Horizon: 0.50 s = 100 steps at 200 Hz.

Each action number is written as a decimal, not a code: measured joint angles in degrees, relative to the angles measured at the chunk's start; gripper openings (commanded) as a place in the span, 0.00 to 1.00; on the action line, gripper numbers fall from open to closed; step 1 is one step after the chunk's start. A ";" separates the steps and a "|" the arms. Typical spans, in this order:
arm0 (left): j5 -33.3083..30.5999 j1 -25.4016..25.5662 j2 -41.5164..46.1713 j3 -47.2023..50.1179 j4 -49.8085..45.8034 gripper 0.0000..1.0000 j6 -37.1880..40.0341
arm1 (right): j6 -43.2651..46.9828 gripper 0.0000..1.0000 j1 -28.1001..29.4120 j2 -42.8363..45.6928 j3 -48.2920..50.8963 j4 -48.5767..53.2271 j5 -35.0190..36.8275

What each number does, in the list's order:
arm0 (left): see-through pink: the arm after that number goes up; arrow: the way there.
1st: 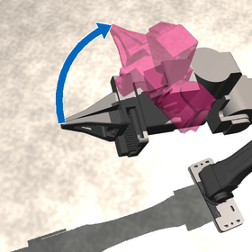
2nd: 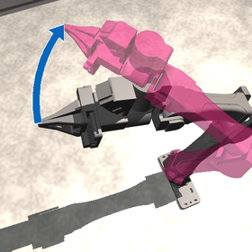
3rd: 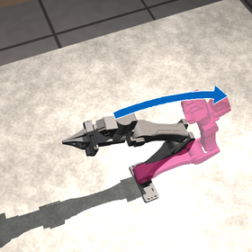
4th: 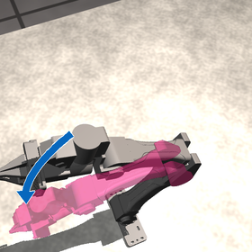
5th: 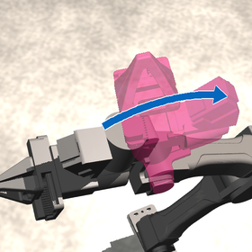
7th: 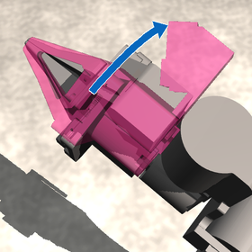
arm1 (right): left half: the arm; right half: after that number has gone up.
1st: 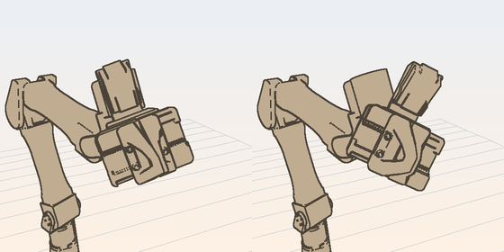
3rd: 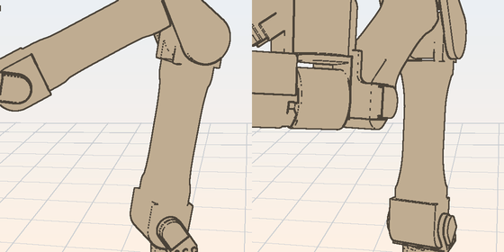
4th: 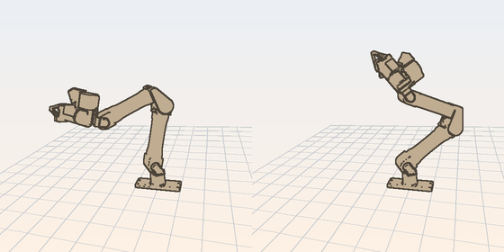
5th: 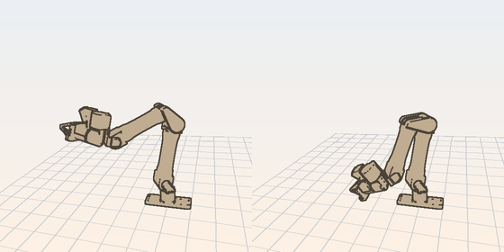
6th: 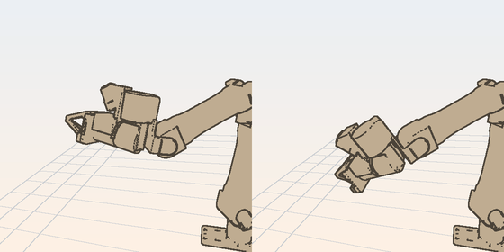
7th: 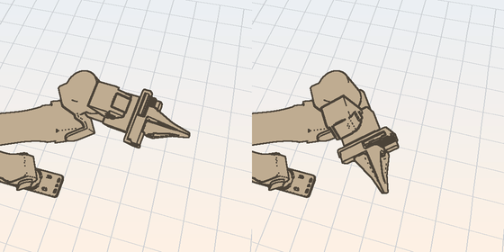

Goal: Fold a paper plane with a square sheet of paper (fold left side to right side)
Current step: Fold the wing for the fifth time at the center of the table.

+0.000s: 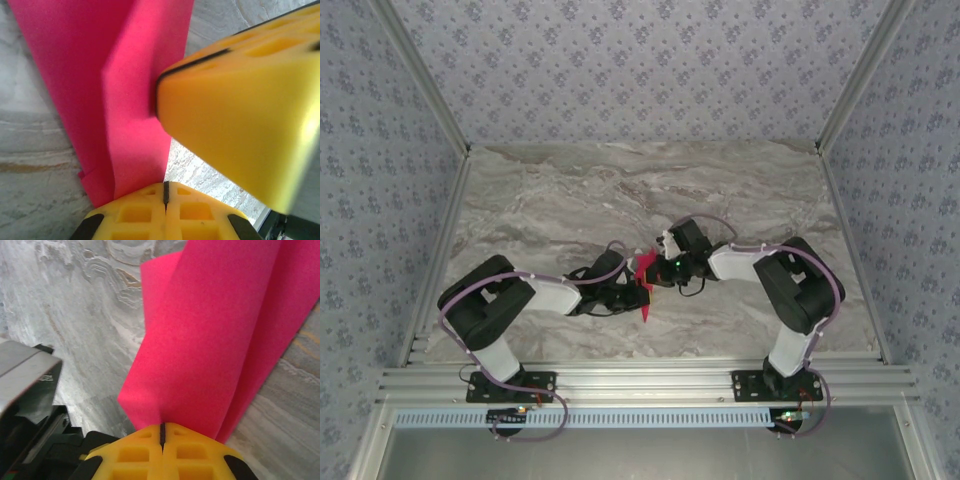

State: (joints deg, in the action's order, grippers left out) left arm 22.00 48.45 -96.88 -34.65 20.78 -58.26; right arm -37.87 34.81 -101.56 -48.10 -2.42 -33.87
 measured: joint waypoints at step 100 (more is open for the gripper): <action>-0.22 0.07 0.00 0.26 0.24 0.00 -1.40 | 4.96 0.00 -1.18 -4.00 -4.00 5.09 -0.79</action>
State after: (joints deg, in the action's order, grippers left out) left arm 21.78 48.51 -96.88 -34.39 21.02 -59.66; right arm -32.91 33.63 -105.56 -52.10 2.68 -34.65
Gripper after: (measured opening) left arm 0.041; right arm 0.055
